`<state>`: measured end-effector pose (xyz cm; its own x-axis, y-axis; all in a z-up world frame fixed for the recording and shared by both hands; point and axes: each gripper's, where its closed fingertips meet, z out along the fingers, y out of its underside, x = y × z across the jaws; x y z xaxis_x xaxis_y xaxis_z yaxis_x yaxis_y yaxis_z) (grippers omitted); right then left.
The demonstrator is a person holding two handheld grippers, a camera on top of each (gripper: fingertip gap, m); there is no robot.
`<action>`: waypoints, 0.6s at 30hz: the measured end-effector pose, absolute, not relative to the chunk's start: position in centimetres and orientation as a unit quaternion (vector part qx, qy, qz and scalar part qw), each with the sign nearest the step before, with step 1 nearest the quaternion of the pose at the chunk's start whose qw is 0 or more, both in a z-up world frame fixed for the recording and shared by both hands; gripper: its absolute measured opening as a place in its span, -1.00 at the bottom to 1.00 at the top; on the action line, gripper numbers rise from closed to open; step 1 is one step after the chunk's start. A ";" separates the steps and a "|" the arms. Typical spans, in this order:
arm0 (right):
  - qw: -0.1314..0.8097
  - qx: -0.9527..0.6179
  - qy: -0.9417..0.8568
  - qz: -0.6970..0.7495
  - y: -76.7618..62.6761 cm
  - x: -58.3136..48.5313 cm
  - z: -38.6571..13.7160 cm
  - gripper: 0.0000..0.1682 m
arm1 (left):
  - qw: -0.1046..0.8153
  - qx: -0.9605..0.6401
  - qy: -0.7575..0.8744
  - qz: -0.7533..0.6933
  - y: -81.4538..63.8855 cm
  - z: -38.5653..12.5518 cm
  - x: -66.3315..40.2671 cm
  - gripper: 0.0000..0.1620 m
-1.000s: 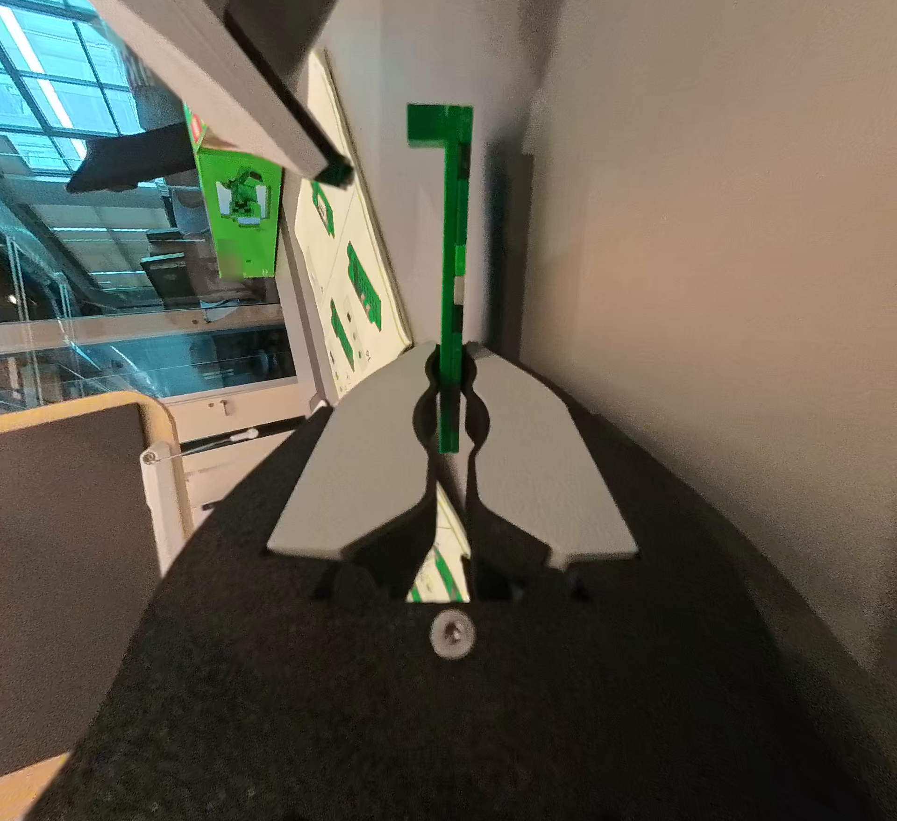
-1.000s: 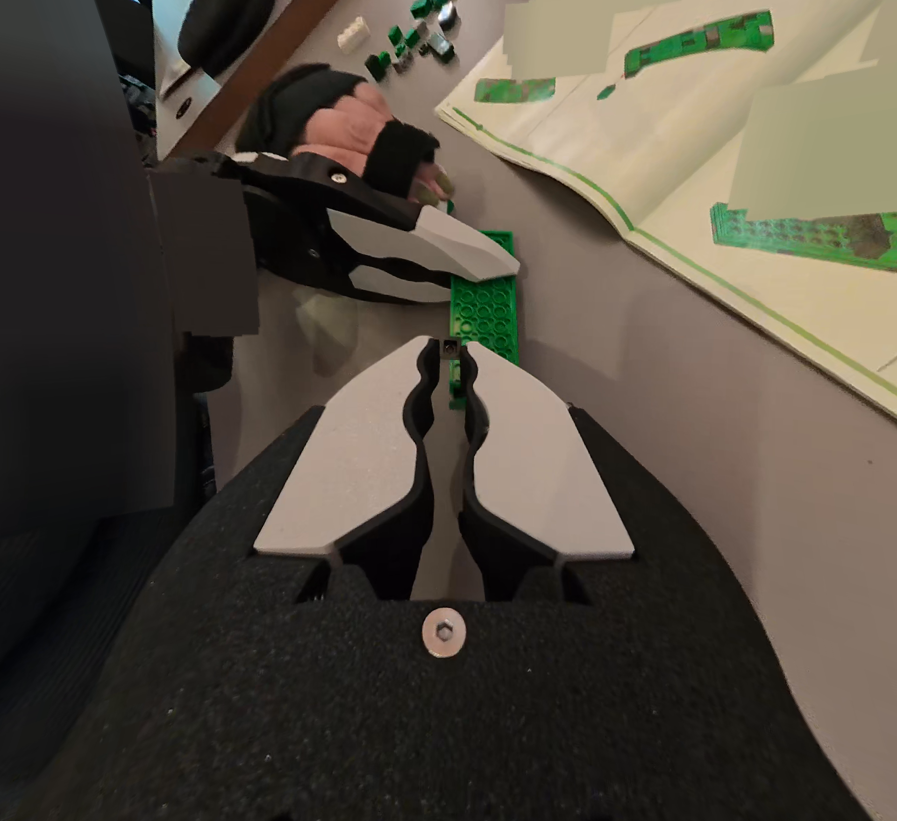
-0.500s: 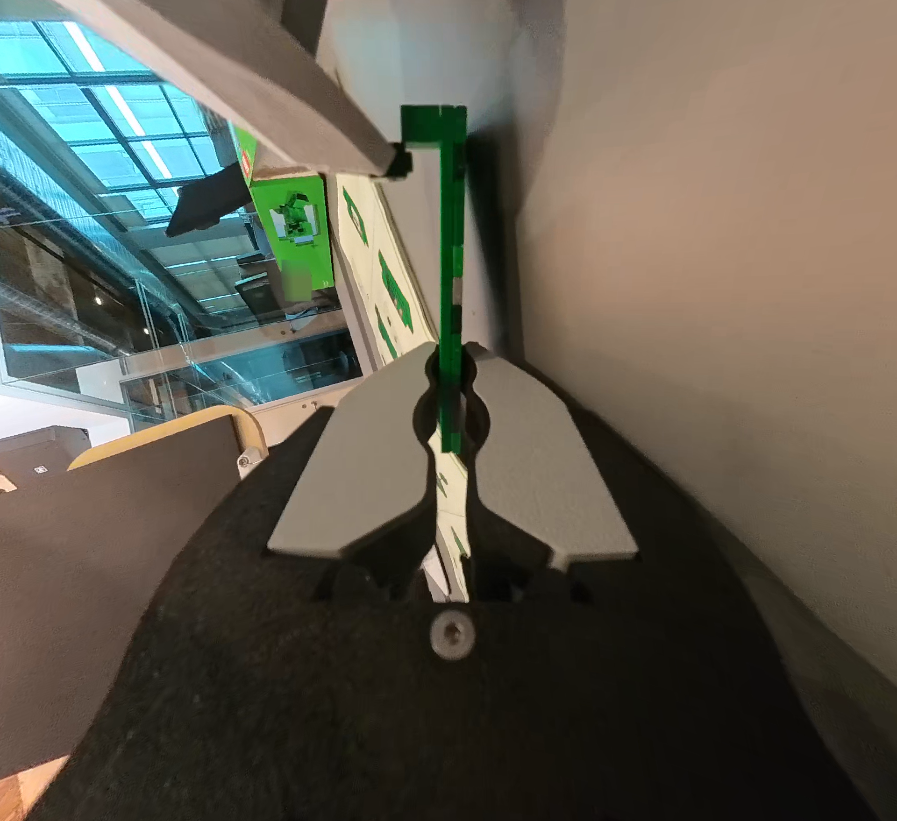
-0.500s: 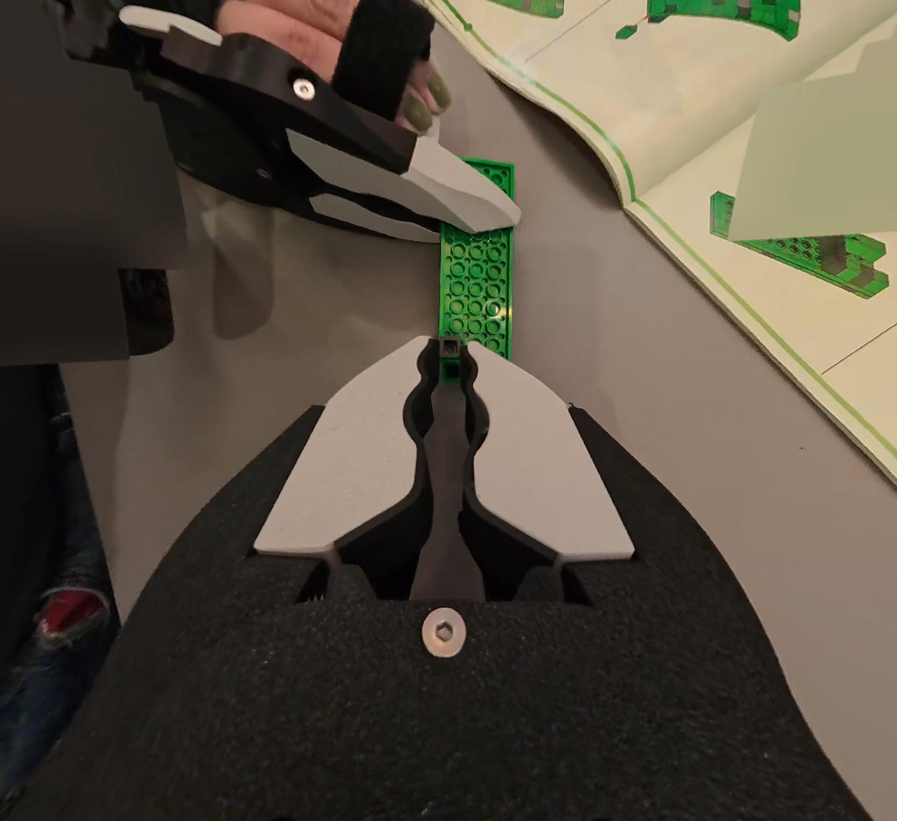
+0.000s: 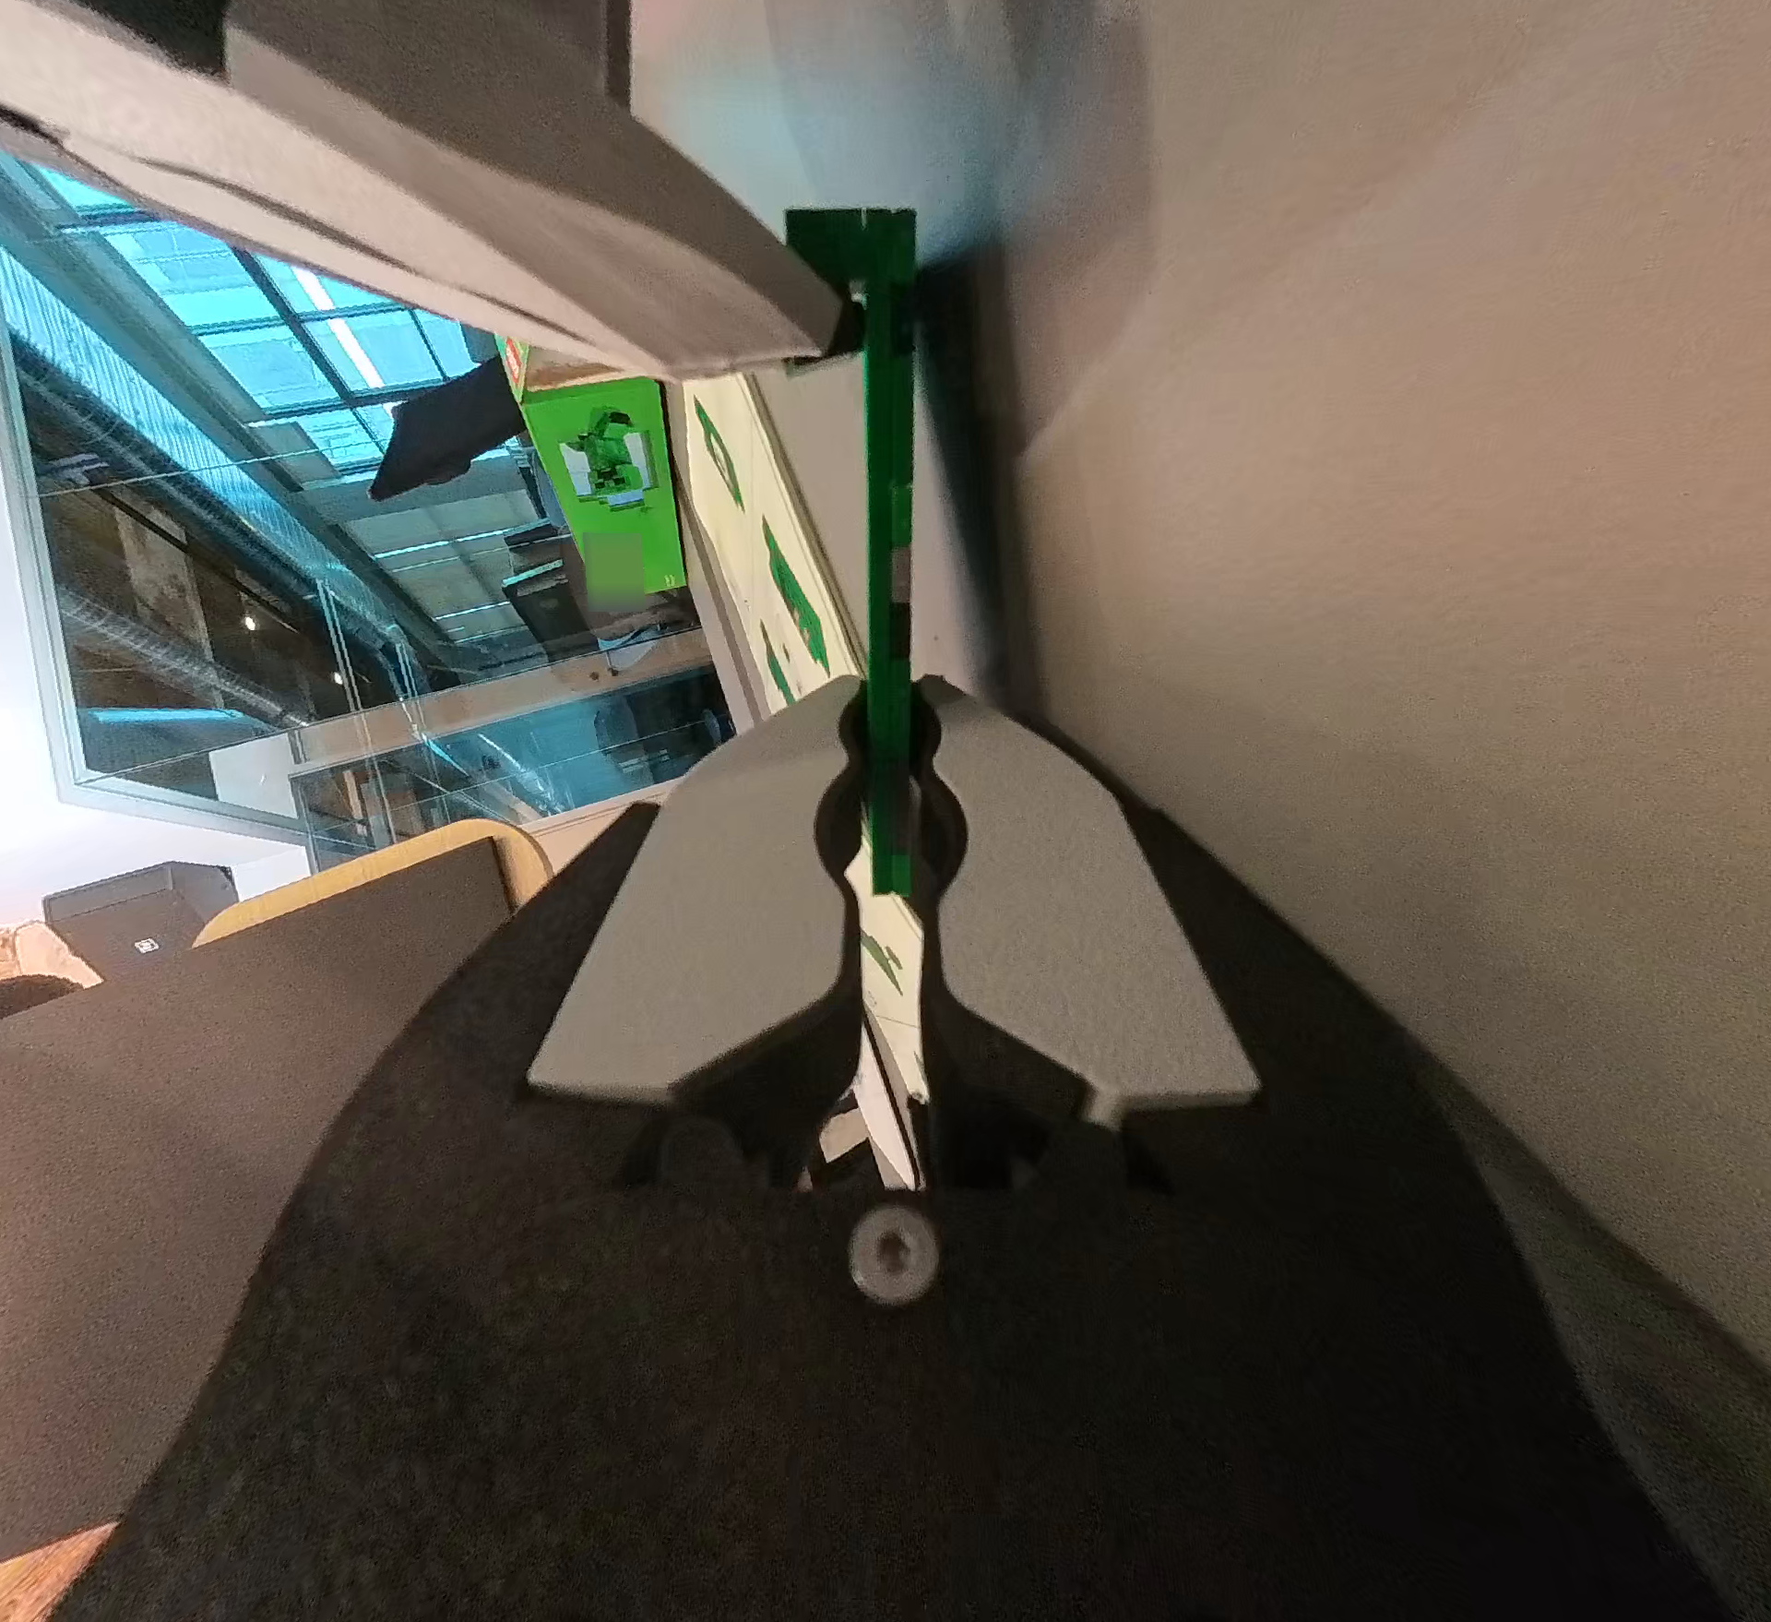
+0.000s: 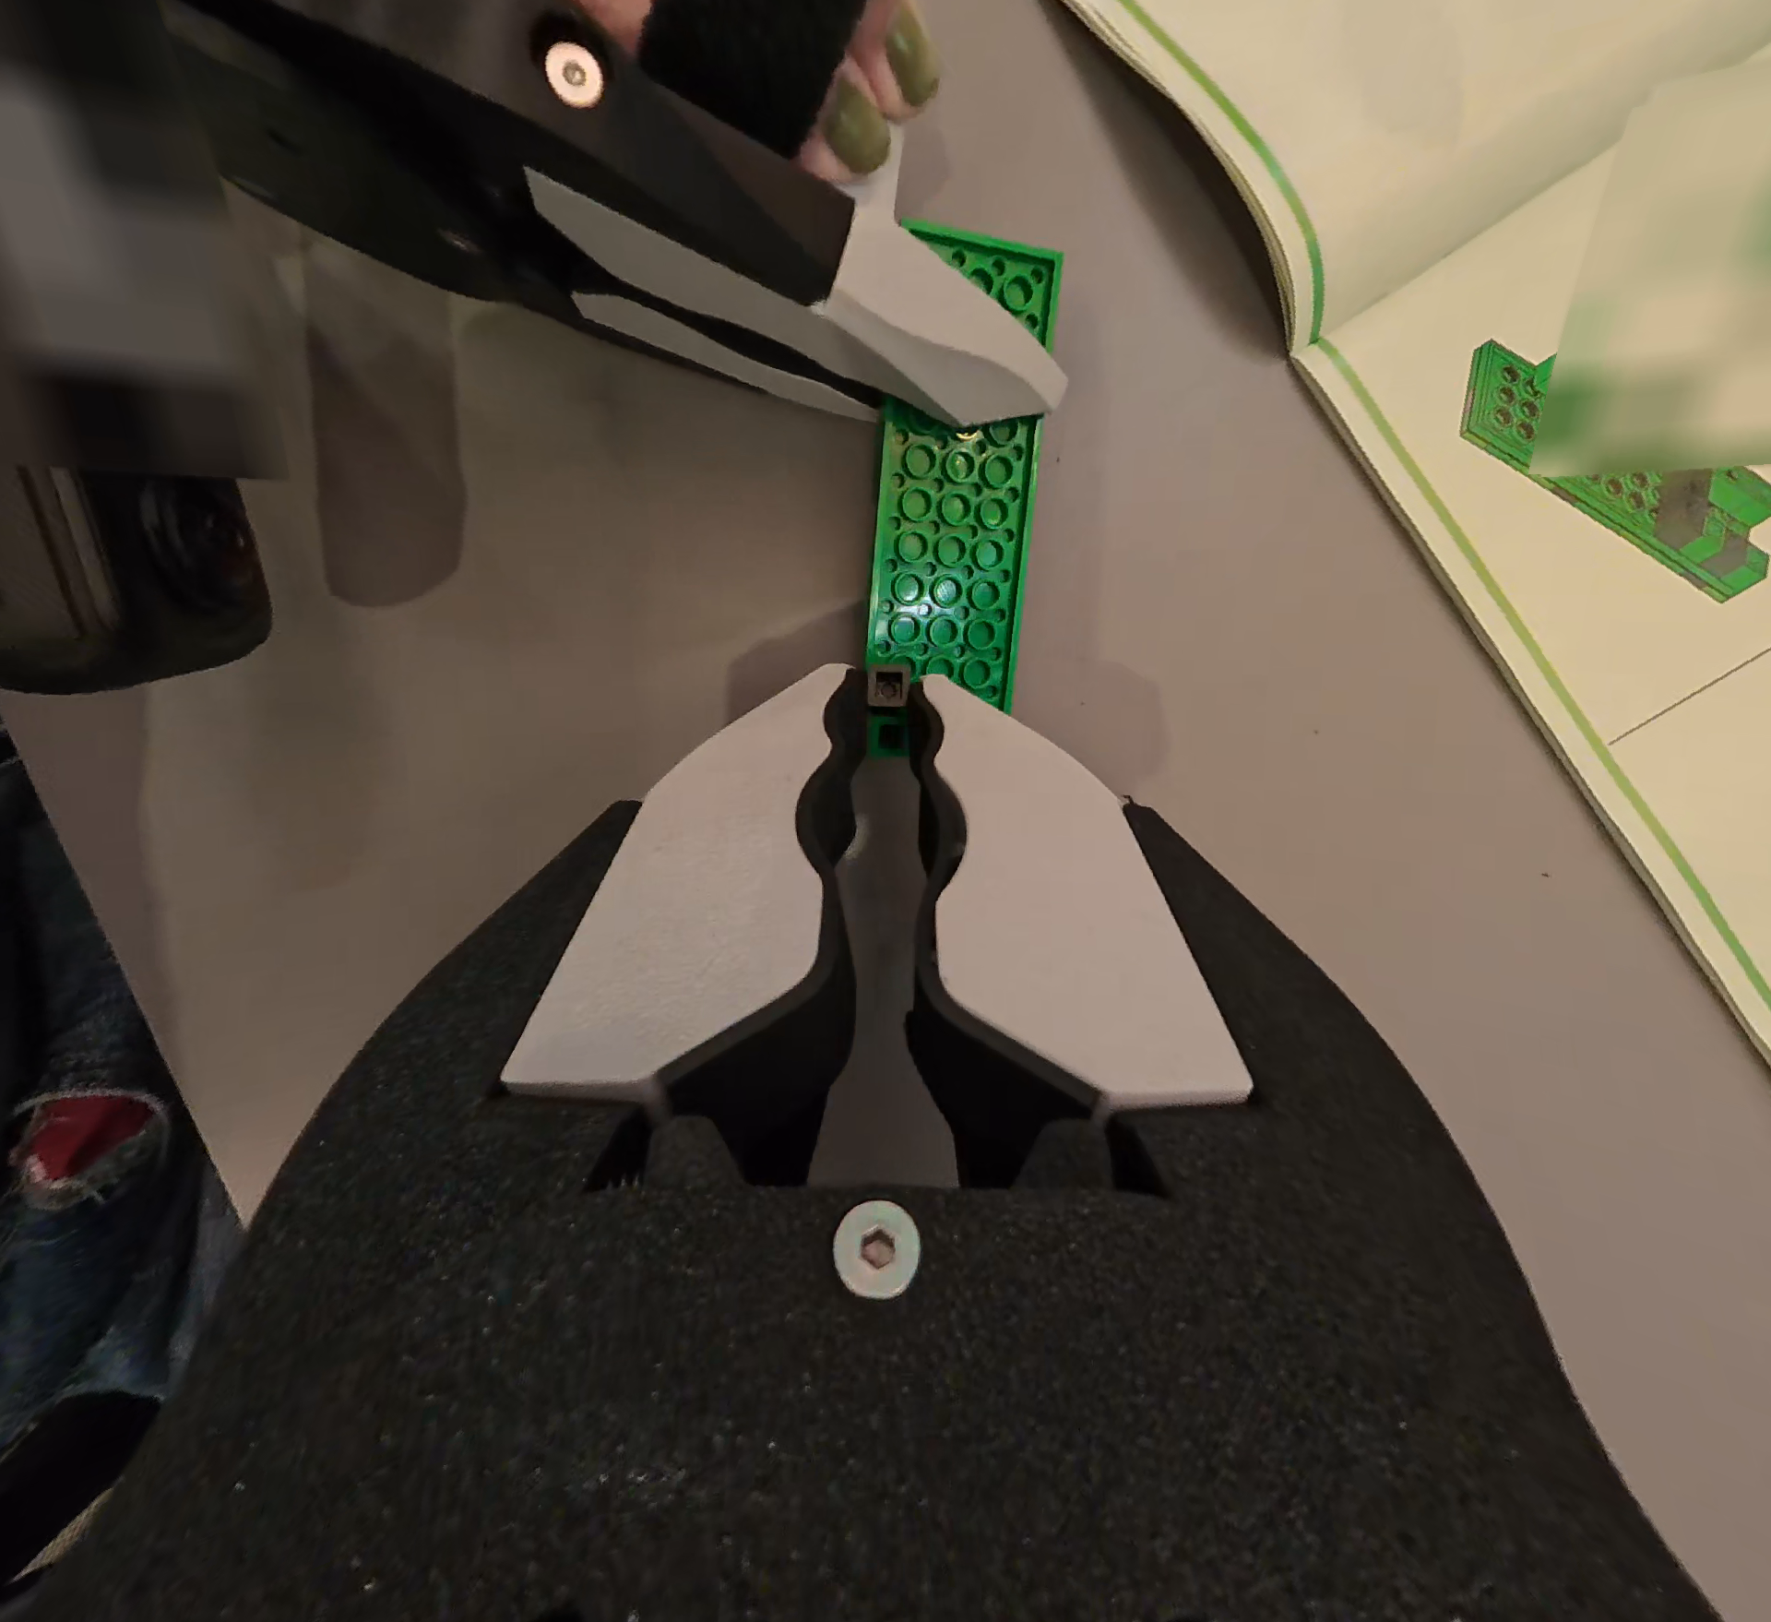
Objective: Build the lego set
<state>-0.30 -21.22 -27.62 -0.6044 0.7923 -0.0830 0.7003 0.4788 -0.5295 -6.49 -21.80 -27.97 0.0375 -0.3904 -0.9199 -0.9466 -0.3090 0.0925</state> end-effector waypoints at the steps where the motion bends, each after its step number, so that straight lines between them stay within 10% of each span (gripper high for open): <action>1: 0.084 -0.437 -0.856 0.264 -21.2 -0.3 -27.6 -0.90 | 0.295 -0.657 0.509 0.472 -21.8 -28.0 -6.5 -0.93; 18: 0.043 -0.452 -0.851 0.264 -21.3 0.2 -27.7 -0.90 | 0.297 -0.651 0.516 0.471 -21.9 -28.0 -6.0 -0.92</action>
<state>0.22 -21.28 -27.70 -0.5884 0.7914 -0.1655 0.7460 0.4524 -0.4887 -5.99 -21.90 -28.00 0.0233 -0.3927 -0.9194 -0.9514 -0.2913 0.1003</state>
